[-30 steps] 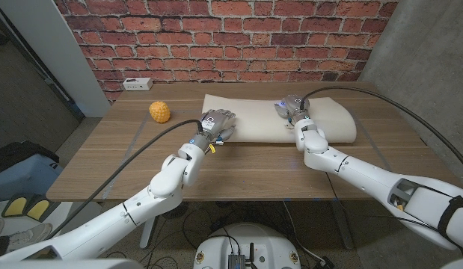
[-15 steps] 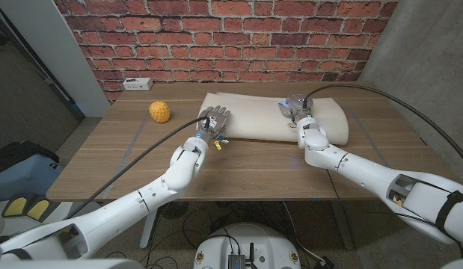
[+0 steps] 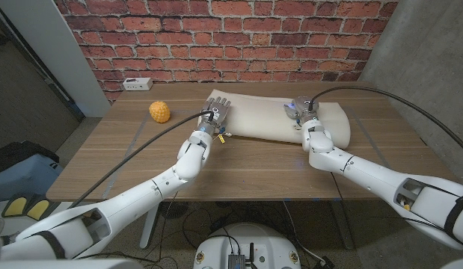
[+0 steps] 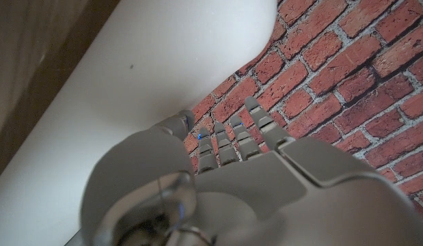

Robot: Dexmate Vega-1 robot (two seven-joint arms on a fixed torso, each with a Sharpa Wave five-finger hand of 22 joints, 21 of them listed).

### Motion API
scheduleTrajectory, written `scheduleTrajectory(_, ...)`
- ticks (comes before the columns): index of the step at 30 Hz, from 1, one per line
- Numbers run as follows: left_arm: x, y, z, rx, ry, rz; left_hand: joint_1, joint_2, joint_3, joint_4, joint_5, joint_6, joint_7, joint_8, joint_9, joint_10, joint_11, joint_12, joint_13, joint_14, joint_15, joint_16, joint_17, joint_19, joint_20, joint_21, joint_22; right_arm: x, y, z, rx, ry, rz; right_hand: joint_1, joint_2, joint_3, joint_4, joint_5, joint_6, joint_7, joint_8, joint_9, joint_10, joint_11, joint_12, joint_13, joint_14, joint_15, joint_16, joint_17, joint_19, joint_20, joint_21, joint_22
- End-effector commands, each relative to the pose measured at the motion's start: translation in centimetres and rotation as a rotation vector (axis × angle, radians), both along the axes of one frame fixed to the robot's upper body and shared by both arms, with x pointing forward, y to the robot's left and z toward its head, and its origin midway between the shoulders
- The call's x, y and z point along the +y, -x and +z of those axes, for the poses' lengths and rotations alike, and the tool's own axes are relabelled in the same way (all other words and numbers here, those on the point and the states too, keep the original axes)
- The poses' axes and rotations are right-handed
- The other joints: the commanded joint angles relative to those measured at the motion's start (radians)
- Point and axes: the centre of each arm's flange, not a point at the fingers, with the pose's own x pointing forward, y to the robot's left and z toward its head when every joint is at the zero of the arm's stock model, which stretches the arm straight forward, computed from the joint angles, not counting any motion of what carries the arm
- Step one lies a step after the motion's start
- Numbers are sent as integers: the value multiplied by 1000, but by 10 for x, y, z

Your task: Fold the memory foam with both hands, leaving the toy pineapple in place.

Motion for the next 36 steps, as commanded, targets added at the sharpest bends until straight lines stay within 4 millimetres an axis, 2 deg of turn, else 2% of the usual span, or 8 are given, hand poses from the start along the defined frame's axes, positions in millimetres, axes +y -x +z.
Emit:
scheduleTrajectory(1, -6, -37, 1, 120, 75, -22, -22, -4, 3, 28, 3, -12, 8, -9, 4, 0, 5, -5, 2, 7, -11, -3, 1, 1, 1, 2, 3, -8, 4, -6, 5, -19, -13, 1, -2, 12, -2, 2, 13, 0, 1, 3, 9, -1, 2, 1, 11, -60, -3, 2, 7, 3, 3, 3)
scheduleTrajectory(3, -6, -44, -2, 150, 93, -27, -40, -9, 0, 49, 3, -22, 6, -12, 4, -8, 10, -10, 2, -2, -5, -10, 1, -6, 3, -2, 2, -9, 4, -7, 7, -23, -17, 1, -3, 13, -2, 2, 13, 0, 1, 3, 9, -1, 1, 1, 12, -59, -3, 2, 7, 3, 3, 3)
scheduleTrajectory(4, -5, -47, -3, 165, 105, -30, -74, -22, -16, 79, 2, -42, 5, -17, 4, -16, 9, -15, 2, -8, -5, -15, -1, -14, 2, -8, 2, -10, 4, -7, 8, -26, -18, 1, -3, 13, -2, 2, 13, 0, 1, 3, 10, 0, 2, 1, 12, -59, -3, 2, 8, 3, 3, 3)
scheduleTrajectory(6, -3, -53, -4, 208, 137, -46, -134, -48, -56, 105, 1, -64, -1, -18, 3, -34, 1, -24, 1, -13, -11, -22, -6, -28, -7, -19, 0, -10, 4, -7, 6, -23, -22, 2, -4, 14, -2, 2, 13, 1, 1, 3, 10, -1, 1, 1, 12, -59, -4, 1, 8, 3, 3, 3)
scheduleTrajectory(11, 5, -67, -4, 348, 257, -105, -280, -86, -150, 109, 8, -133, -15, -20, -1, -102, 1, -40, -1, -74, -5, -40, -13, -97, -3, -67, -3, -11, 4, -6, 4, -26, -26, 3, -5, 16, -3, 2, 14, -1, 0, 3, 10, 1, 1, 1, 11, -58, -5, 1, 8, 3, 3, 3)
scheduleTrajectory(15, 11, -76, -5, 455, 330, -145, -369, -95, -200, 112, 14, -174, -41, -23, -3, -144, 7, -43, -2, -119, 11, -43, -12, -156, -4, -101, -3, -10, 3, -5, 5, -26, -25, 3, -5, 18, -3, 1, 14, -1, 0, 3, 9, 2, 0, 1, 11, -58, -5, 0, 8, 3, 3, 3)
scheduleTrajectory(18, 13, -80, -8, 511, 360, -165, -434, -104, -236, 110, 19, -183, -35, -19, -5, -172, 15, -43, -3, -154, 17, -44, -12, -196, -12, -124, -2, -10, 3, -5, 6, -27, -25, 4, -6, 20, -3, 1, 13, 0, -1, 3, 8, 1, -1, 1, 12, -60, -6, 0, 8, 2, 3, 3)
scheduleTrajectory(36, 10, -86, -23, 605, 346, -146, -501, -126, -279, 89, 29, -245, -21, -26, -9, -225, 36, -43, -4, -210, 37, -45, -17, -244, -10, -144, -2, -17, 20, 0, -19, -67, 10, 2, -36, 17, -12, -4, -19, -3, -14, 3, -6, 6, -8, 1, 1, -56, -14, -3, 4, 11, 0, 2)
